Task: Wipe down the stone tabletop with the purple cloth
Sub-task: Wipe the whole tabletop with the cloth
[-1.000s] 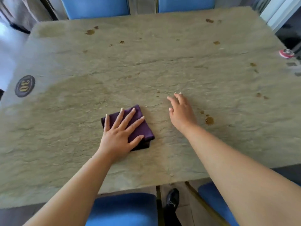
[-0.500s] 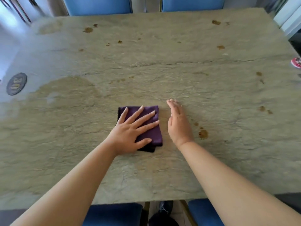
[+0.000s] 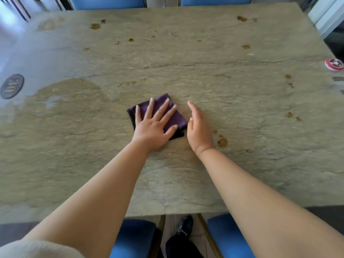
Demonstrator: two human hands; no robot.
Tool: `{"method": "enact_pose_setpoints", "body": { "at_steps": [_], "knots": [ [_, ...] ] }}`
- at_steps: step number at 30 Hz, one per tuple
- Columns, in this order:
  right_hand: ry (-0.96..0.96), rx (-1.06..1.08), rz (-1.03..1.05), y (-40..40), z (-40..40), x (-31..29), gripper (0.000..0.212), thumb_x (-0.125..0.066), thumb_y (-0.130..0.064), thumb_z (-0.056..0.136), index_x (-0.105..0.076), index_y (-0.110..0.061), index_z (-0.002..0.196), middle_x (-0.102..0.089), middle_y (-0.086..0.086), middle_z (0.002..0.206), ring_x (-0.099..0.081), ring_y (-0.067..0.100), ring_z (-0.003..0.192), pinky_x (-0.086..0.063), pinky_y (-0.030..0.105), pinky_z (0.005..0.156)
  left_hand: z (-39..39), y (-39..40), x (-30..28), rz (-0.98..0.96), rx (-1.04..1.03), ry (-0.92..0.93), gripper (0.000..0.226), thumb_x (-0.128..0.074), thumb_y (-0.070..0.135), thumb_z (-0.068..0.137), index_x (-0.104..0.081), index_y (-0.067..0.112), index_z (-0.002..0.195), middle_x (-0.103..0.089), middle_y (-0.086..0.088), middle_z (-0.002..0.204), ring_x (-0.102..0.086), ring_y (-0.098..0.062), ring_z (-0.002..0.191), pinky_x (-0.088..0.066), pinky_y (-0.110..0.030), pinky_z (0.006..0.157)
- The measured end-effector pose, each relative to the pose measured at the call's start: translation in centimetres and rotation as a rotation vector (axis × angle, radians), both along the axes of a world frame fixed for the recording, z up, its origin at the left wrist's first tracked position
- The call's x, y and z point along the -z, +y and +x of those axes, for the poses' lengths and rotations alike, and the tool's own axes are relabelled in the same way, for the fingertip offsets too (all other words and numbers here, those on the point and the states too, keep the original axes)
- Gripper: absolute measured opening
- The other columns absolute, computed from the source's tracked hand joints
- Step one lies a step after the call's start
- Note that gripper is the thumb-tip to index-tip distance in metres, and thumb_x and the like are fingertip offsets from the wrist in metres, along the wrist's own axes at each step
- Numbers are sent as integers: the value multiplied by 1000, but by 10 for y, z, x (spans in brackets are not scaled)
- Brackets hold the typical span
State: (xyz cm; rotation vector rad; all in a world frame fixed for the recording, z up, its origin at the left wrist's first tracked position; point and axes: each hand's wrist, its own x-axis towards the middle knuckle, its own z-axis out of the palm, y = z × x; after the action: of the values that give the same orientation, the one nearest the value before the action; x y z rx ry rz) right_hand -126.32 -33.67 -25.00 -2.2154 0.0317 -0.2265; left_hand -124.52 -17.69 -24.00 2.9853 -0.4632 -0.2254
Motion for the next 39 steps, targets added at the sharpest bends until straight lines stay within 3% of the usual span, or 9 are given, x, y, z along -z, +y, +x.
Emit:
{"method": "enact_pose_setpoints", "body": {
  "at_steps": [4,6,9,14,18,23,29,32,39],
  "knots": [
    [124,60,87,-7,-6,-9,53,-34,4,91,-40,-11,142,-45,6,145,-40,17,135,-23,12,105,-49,14,-2,-79,297,36,64,-24,66,91,-1,49,149,6,26,158,16,-12,147,8,-57,116],
    [135,143,38,9,-20,-15,52,-36,5,87,-47,-11,136,-46,8,143,-38,20,136,-21,15,107,-60,32,-5,-248,185,32,62,-26,61,93,-10,45,150,-2,23,159,10,-5,147,6,-53,118],
    [-1,82,-289,53,-47,-17,45,-48,-6,81,-58,-11,124,-51,14,134,-40,31,134,-17,44,117,-72,66,-6,-301,-244,-47,59,-20,59,94,-18,42,150,-5,20,160,8,-2,147,9,-46,119],
    [107,-285,-713,84,-54,-2,55,-26,-52,91,-20,-46,146,-14,4,160,-2,31,147,7,63,112,-87,97,5,-119,-414,-27,61,-19,55,97,-10,32,154,1,17,161,10,-6,147,7,-48,119],
    [251,-141,-832,38,3,0,66,-23,-60,89,-1,-43,149,4,1,161,12,30,147,5,63,113,-84,97,9,-83,-393,-28,66,-12,60,95,-1,32,154,9,17,160,16,-7,146,9,-51,118],
    [438,58,-791,46,18,-8,69,-23,-61,88,-2,-40,150,8,2,161,13,30,146,6,63,112,-83,100,11,-151,-368,-29,67,-1,56,92,-5,30,154,5,15,161,15,-6,146,11,-52,117],
    [195,-443,-870,123,-104,-12,67,-18,-59,89,2,-38,150,14,5,160,20,33,144,8,64,110,-83,106,7,-476,-402,-92,69,-5,44,86,-31,31,149,-18,15,158,-3,-4,147,10,-47,118],
    [69,-662,-879,93,-132,-9,66,-25,-60,87,-9,-43,149,-1,-1,161,6,28,148,3,62,113,-84,107,7,-468,-394,-96,68,-8,45,85,-30,33,149,-20,14,159,-4,-5,148,9,-48,118],
    [452,33,-835,4,-125,-15,63,-14,-63,91,9,-46,147,17,-4,159,20,28,145,7,61,114,-94,102,3,-191,-127,-24,61,-12,56,88,-20,48,148,-13,20,159,7,-16,149,12,-56,116]
  ]
}}
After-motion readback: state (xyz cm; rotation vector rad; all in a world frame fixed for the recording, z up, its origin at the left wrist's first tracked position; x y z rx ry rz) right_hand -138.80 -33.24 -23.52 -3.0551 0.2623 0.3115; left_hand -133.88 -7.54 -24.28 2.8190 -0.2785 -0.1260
